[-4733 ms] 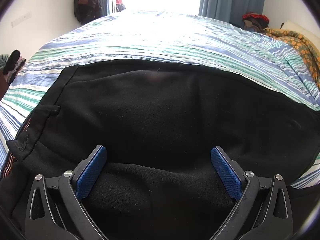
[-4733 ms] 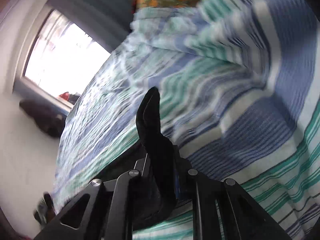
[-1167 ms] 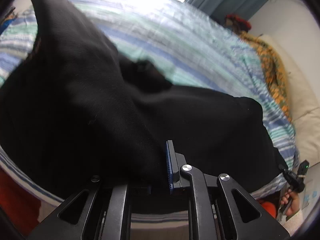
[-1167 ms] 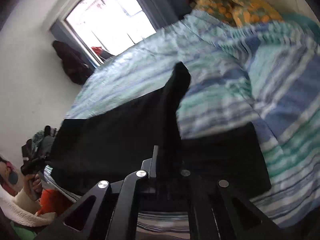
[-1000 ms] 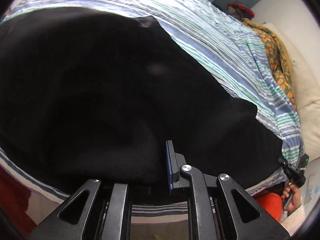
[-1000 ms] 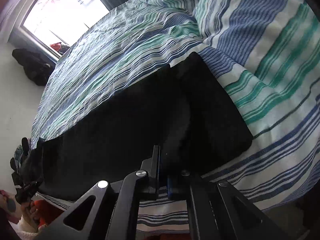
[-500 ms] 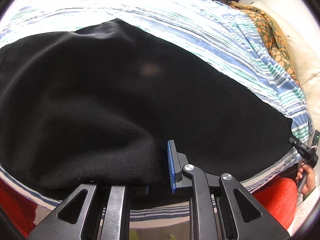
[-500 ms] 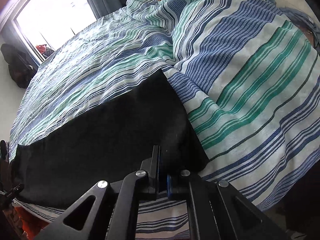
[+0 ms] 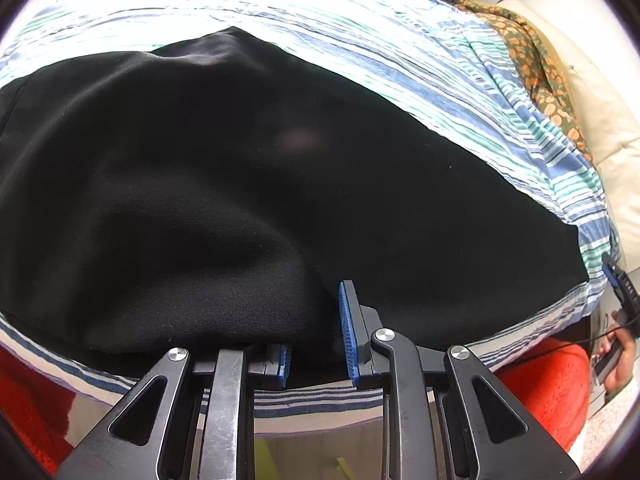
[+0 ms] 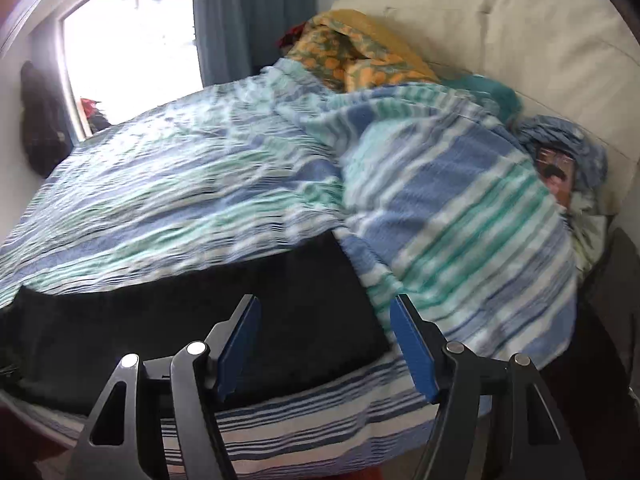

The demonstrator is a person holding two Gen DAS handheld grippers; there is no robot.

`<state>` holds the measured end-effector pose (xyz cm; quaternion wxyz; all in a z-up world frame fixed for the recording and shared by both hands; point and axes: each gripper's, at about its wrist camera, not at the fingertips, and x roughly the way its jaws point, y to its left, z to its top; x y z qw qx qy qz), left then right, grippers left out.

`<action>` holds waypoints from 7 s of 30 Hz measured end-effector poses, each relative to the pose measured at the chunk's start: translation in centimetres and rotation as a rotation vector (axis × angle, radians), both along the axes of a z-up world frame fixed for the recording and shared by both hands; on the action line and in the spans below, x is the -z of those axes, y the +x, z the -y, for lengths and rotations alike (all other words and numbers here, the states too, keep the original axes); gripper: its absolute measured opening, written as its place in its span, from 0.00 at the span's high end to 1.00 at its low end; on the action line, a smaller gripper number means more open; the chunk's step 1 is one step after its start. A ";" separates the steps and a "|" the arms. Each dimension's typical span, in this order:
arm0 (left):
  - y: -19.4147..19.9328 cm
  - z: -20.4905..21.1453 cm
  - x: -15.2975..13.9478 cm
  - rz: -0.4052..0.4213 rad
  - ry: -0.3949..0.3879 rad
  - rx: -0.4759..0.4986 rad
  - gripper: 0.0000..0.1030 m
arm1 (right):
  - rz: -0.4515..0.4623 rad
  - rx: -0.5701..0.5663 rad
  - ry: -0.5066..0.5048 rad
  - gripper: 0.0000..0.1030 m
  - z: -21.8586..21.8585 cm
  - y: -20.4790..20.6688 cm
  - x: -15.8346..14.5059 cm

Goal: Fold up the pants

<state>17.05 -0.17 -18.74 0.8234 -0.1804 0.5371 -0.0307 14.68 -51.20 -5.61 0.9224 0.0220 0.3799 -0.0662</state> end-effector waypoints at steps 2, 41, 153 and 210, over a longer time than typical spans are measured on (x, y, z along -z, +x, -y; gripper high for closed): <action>-0.2 0.1 0.2 0.000 0.000 0.004 0.81 | -0.134 -0.091 0.026 0.26 -1.5 2.1 2.1; 0.0 -5.4 -6.6 0.120 0.308 0.107 0.17 | -0.322 -0.060 0.139 0.17 0.4 4.4 8.2; -2.0 -13.4 -12.1 0.193 0.158 -0.212 0.10 | 0.020 -0.639 0.378 0.66 -39.1 0.5 1.1; 4.1 -0.3 -5.5 0.015 0.038 0.160 0.91 | -0.160 -0.498 0.144 0.11 -27.7 0.4 12.5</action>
